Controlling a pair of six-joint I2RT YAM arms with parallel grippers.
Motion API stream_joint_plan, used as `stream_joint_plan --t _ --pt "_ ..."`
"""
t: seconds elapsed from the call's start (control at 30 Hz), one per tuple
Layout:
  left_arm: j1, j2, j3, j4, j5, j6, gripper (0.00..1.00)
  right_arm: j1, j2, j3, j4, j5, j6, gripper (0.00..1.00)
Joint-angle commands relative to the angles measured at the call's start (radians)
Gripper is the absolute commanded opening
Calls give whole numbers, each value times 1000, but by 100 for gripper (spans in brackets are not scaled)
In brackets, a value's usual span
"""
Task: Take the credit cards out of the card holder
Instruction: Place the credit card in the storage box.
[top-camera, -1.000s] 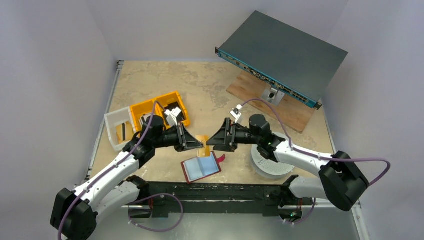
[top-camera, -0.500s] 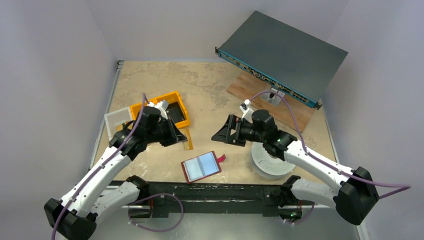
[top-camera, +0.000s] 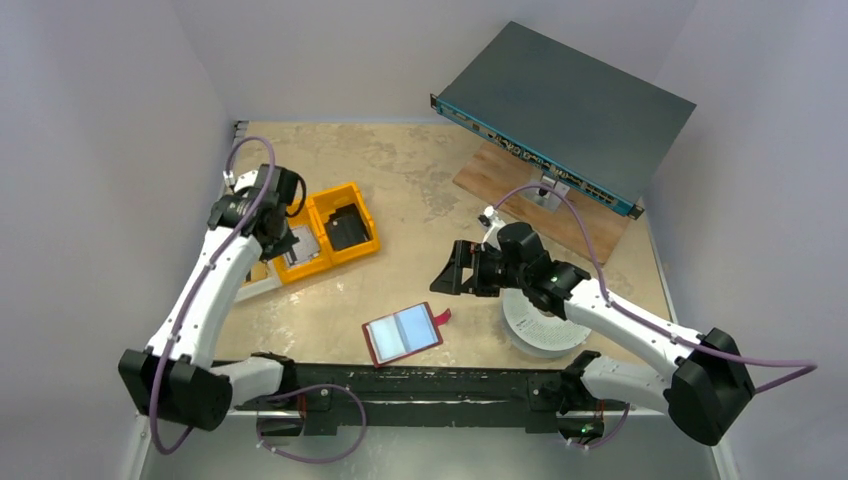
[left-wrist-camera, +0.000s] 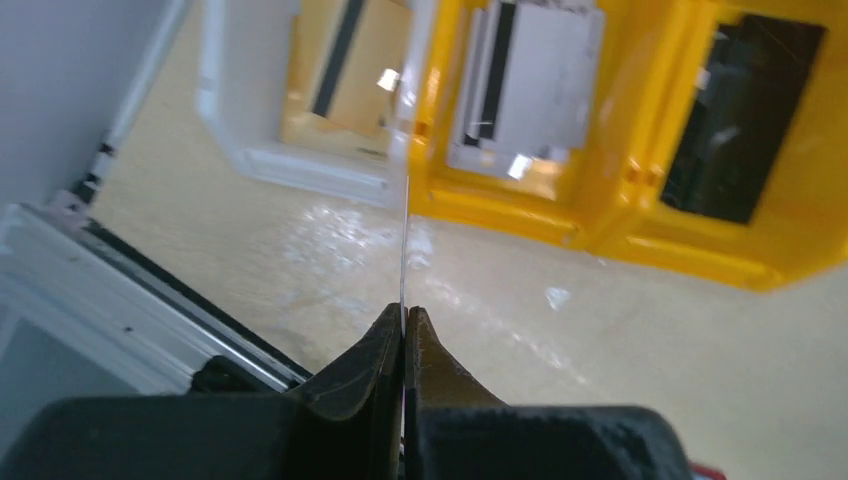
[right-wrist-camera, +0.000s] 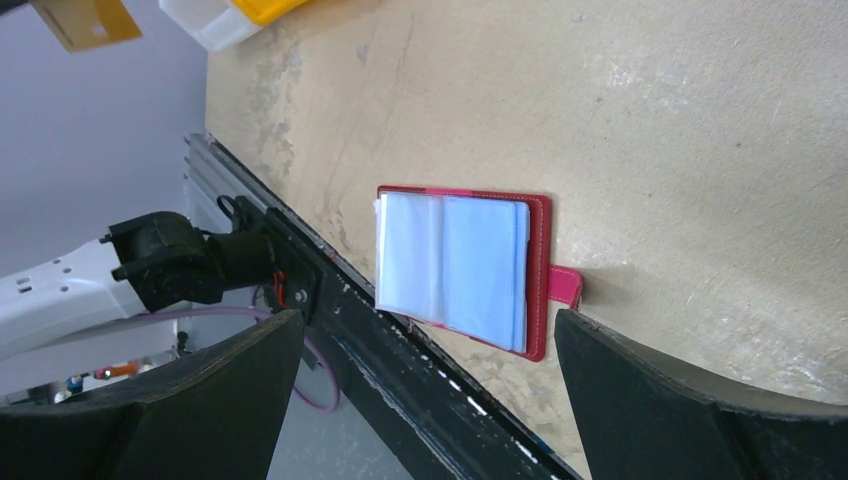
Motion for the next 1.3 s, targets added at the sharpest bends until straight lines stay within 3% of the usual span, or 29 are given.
stream_joint_plan --t 0.0,0.27,0.43,0.73,0.9,1.03,1.23,1.27 --pt "88 136 96 -66 -269 71 0 1 28 35 24 -5 -43 99" --pt "190 383 211 -58 -378 96 0 2 56 39 2 -23 -73 99" --pt "234 542 234 -32 -369 110 0 1 19 28 -16 -10 -76 99" --pt "307 658 234 20 -331 127 2 2 -13 12 -65 24 -88 99" --pt "318 662 244 27 -321 141 17 2 -29 9 -71 31 -85 99" --pt "320 650 251 25 -310 149 35 2 -24 11 -69 28 -85 99" --pt "320 611 255 14 -305 156 49 2 -17 9 -64 24 -84 99" --pt "320 602 255 13 -302 156 57 2 -16 10 -64 23 -83 99"
